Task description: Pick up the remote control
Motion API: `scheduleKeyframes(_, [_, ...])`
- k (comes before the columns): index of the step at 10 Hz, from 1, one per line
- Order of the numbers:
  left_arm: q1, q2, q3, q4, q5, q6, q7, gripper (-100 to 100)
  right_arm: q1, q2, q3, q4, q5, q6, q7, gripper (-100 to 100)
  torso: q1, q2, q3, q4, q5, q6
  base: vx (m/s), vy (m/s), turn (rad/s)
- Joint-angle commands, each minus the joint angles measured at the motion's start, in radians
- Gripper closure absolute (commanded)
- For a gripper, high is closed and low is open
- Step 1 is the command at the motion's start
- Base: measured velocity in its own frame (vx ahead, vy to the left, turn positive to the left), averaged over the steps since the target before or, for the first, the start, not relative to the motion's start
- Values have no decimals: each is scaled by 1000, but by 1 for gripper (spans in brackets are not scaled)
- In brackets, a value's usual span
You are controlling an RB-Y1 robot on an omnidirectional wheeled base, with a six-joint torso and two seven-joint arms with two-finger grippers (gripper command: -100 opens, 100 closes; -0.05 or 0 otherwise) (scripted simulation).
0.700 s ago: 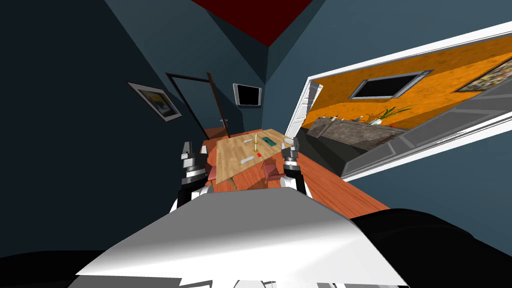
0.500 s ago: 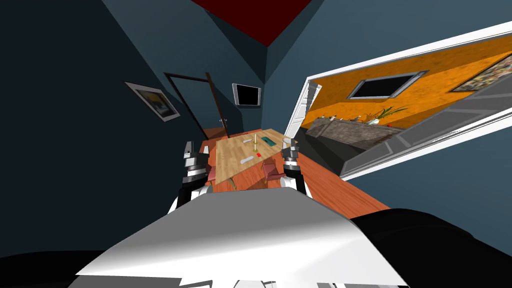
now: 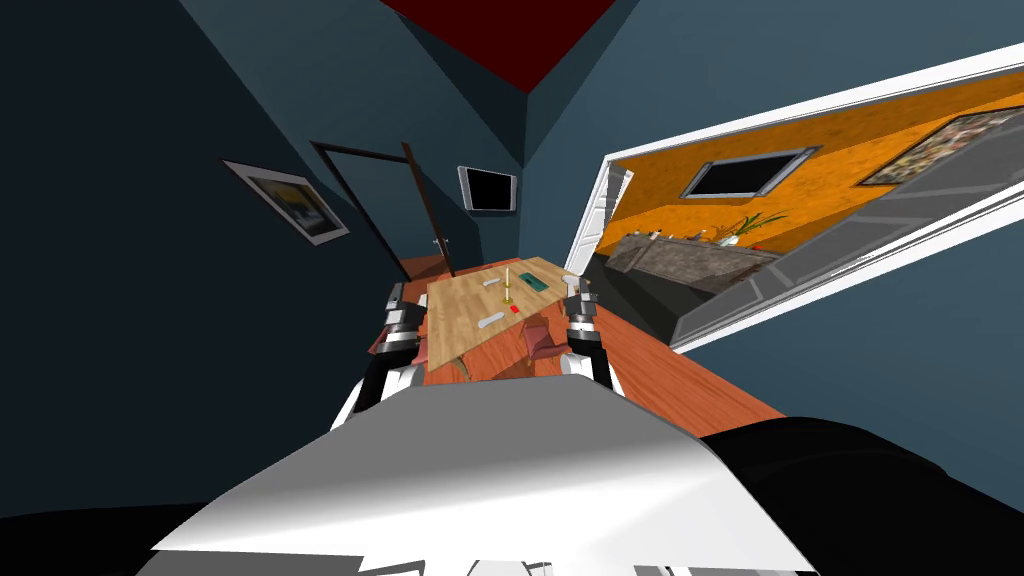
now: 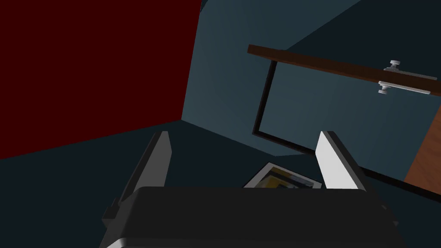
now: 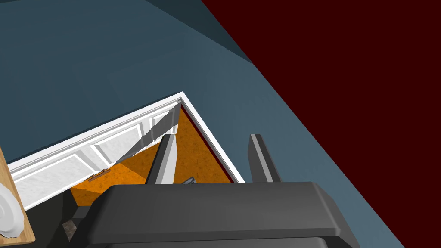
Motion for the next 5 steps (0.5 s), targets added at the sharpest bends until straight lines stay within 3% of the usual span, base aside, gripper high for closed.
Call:
scheduleKeyframes(1, [-30, 23, 2, 31, 21, 50, 7, -100, 0, 0, 0, 0, 0, 0, 0, 0, 0, 0, 0, 0, 0, 0, -7, -1, -80])
scheduleKeyframes(4, [-87, 59, 7, 88, 65, 136, 21, -100, 0, 0, 0, 0, 0, 0, 0, 0, 0, 0, 0, 0, 0, 0, -10, 2, -84])
scheduleKeyframes(5, [-87, 59, 7, 88, 65, 147, 21, -100, 0, 0, 0, 0, 0, 0, 0, 0, 0, 0, 0, 0, 0, 0, -8, 2, -50])
